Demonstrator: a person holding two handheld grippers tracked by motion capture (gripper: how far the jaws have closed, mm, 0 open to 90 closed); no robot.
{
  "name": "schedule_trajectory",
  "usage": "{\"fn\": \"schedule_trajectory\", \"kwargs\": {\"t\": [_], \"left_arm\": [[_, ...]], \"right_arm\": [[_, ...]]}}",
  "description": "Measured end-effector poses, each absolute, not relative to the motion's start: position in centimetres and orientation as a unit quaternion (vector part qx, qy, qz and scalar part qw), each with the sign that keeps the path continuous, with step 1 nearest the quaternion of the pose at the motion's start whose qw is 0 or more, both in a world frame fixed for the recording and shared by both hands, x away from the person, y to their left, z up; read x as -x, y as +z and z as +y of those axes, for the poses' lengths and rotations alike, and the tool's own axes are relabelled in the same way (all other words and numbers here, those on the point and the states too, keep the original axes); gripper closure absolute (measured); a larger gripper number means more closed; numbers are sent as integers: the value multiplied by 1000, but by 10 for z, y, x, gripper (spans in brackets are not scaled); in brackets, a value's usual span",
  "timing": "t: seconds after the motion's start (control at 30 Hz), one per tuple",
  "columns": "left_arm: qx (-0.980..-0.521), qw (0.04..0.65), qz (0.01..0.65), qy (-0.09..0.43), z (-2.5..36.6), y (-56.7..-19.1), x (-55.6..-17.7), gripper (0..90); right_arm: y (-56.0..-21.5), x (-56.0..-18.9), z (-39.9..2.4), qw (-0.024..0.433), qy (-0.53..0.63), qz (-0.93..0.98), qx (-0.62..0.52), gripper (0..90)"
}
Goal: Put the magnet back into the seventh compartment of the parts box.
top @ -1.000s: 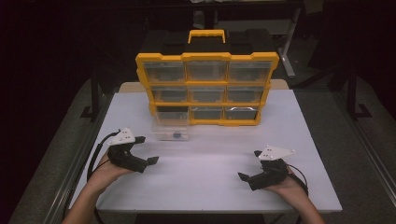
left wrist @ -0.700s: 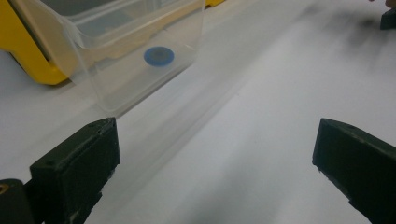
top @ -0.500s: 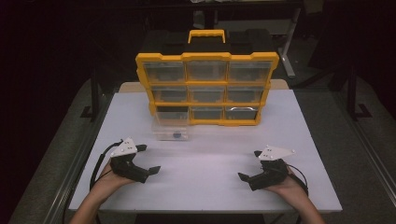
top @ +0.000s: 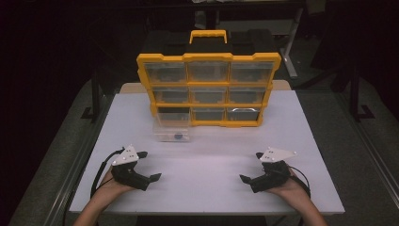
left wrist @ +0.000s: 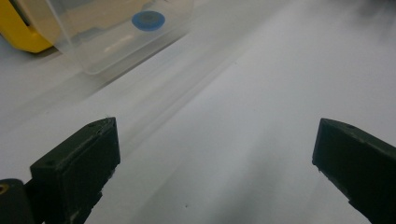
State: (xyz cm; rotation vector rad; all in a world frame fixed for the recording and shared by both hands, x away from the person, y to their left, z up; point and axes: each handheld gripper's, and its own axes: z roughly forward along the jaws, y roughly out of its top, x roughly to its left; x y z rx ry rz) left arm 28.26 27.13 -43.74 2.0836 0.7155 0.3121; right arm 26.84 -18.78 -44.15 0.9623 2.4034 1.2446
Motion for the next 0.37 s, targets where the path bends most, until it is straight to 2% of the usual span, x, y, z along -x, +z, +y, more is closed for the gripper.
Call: {"fn": "schedule_trajectory", "kwargs": {"t": [0.23, 0.37], "left_arm": [[-847, 431, 288, 121, 272, -440, -283, 6], [-864, 393, 286, 129, 273, -445, -285, 6]], "right_arm": [[-442, -269, -188, 135, 426, 831, -332, 0], [-445, -269, -186, 135, 415, 836, -333, 0]]}}
